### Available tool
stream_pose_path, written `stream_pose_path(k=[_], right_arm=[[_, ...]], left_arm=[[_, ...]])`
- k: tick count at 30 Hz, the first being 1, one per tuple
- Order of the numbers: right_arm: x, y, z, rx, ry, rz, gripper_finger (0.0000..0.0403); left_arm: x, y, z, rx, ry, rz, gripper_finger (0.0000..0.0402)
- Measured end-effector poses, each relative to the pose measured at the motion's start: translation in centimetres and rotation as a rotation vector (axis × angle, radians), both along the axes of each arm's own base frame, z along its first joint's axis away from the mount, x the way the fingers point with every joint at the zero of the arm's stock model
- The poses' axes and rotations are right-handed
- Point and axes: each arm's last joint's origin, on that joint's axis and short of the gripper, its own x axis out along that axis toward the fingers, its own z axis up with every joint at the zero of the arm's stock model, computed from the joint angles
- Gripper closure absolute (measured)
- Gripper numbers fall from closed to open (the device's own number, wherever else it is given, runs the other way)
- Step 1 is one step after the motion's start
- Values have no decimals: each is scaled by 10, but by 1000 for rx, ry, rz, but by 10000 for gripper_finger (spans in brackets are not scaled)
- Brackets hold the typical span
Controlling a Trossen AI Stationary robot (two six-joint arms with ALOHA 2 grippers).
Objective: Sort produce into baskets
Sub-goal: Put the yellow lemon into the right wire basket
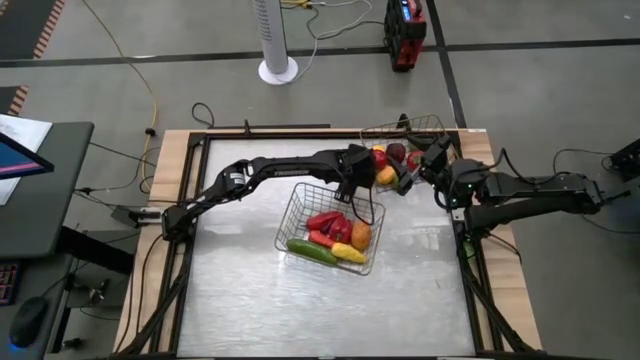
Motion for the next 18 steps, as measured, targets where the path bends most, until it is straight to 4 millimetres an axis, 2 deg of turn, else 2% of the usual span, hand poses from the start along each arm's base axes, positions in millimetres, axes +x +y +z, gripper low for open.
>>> stream_pose_path(k=[6, 12, 18], right_arm=[[0, 0, -3, 15, 16, -1, 14], [0, 0, -3, 21, 9, -2, 14], [0, 0, -2, 21, 7, -2, 14]], left_arm=[[6, 0, 3, 10, -62, -39, 134], [7, 0, 2, 9, -42, -136, 134], [3, 10, -5, -67, -61, -127, 134]])
